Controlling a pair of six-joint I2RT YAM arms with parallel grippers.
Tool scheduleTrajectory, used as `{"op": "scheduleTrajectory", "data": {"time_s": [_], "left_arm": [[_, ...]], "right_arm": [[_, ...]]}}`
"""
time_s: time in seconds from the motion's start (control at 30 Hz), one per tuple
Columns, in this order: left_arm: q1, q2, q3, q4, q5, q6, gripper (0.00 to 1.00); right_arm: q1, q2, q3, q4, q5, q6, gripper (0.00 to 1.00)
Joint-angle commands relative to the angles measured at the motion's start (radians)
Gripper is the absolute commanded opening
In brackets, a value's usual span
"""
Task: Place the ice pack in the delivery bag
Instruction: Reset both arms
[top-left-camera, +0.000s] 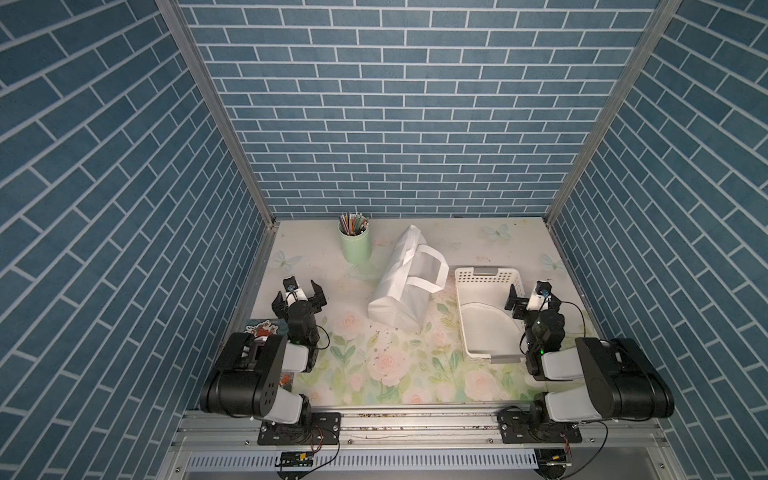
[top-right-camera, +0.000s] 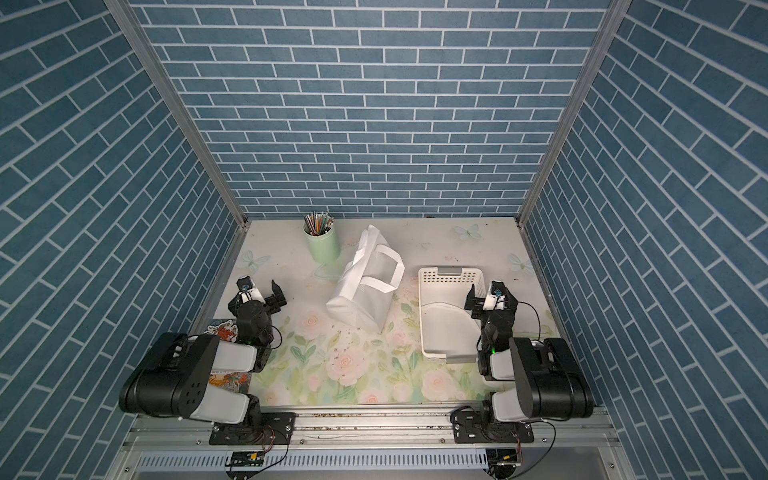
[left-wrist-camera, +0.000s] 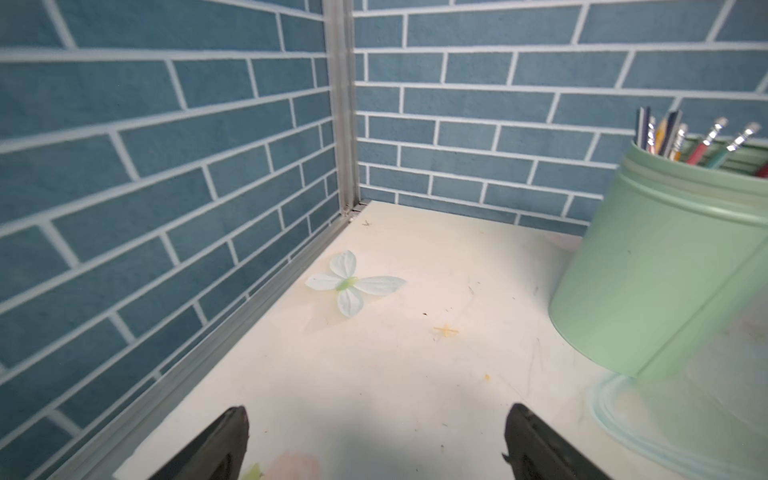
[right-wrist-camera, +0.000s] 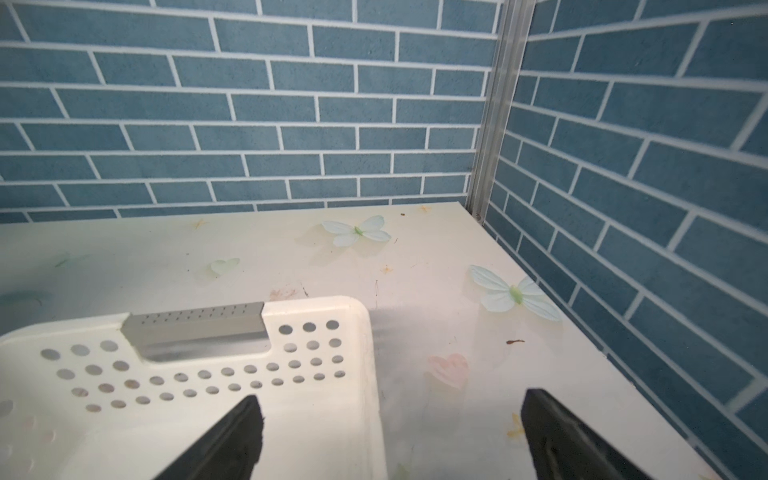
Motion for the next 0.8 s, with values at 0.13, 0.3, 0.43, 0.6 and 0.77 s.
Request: {"op": "scheduleTrajectory", "data": {"time_s": [0.13,0.3,0.43,0.6,0.77], "left_arm": [[0.011,0.011,-0.002,0.121,0.081,0.035,1.0],[0.008,0.011,-0.004,0.123,0.081,0.035,0.99],[0.009,0.009,-0.004,0.118,0.082,0.035,1.0],[0.009,0.009,-0.005,0.12,0.081,0.035,1.0],[0.009,0.01,-0.005,0.12,0.082,0.034,0.99]], "right_arm": [[-0.005,0.05,0.109,-0.066,-0.11,-0.061,1.0],[-0.005,0.044,0.108,-0.072,-0.101,-0.063,1.0],[-0.003,0.044,0.111,-0.075,-0.115,-0.068,1.0],[-0.004,0.046,0.112,-0.077,-0.129,-0.073,1.0],[-0.003,0.044,0.112,-0.079,-0.127,-0.073,1.0]]}}
